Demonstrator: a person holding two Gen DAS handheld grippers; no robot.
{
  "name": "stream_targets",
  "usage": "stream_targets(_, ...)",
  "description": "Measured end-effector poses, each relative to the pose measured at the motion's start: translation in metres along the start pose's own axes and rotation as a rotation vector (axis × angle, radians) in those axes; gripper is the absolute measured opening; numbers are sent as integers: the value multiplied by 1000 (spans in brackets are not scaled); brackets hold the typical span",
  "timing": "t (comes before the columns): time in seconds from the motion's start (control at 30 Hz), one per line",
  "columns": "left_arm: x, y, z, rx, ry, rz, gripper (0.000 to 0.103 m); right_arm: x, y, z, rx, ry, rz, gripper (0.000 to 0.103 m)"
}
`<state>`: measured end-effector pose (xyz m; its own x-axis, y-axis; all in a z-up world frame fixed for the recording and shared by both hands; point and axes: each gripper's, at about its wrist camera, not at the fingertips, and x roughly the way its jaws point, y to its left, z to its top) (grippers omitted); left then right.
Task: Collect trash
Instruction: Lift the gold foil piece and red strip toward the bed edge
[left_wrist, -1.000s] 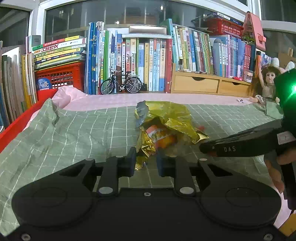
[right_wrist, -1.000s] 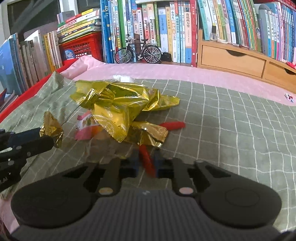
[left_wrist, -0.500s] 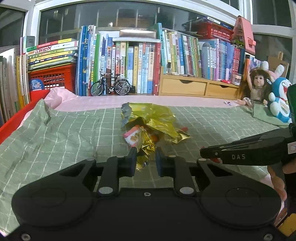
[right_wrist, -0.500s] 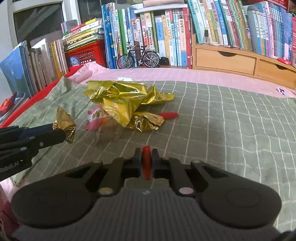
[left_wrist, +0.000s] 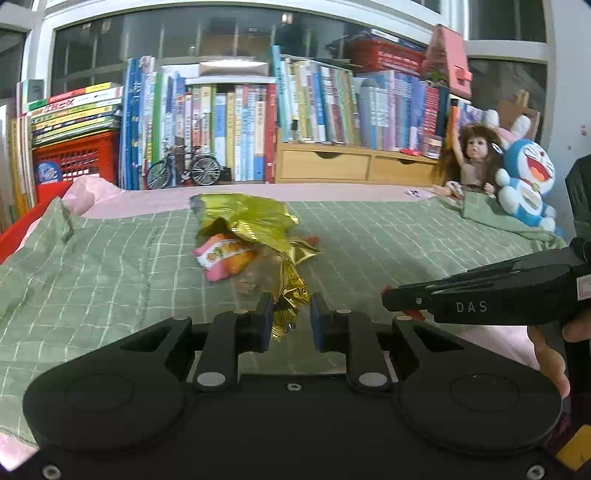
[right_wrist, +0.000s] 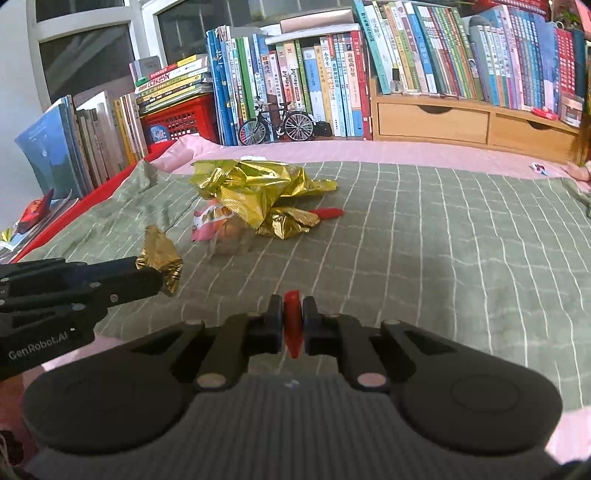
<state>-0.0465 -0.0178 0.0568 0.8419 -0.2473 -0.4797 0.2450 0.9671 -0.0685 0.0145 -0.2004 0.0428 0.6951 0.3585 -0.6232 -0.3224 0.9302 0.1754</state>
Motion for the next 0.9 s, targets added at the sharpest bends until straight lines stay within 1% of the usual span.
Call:
stream_targets(0.4,-26,-30,-22,36,25,-66,20,-43,-2,-34,30,-1,14,13)
stream_targets(0.63,-47,-45,-44,68,31,-104,20,-69,-2,-59,62,-11,-7,13)
stream_targets(0.77,-56,-49,-56,57,51,-136,20,-82,-3,-75,91,-8,-11,13)
stream_targets(0.9,-65,-55,-72,112,32,-121,20,-93,-6,-92,158,8,-4,13)
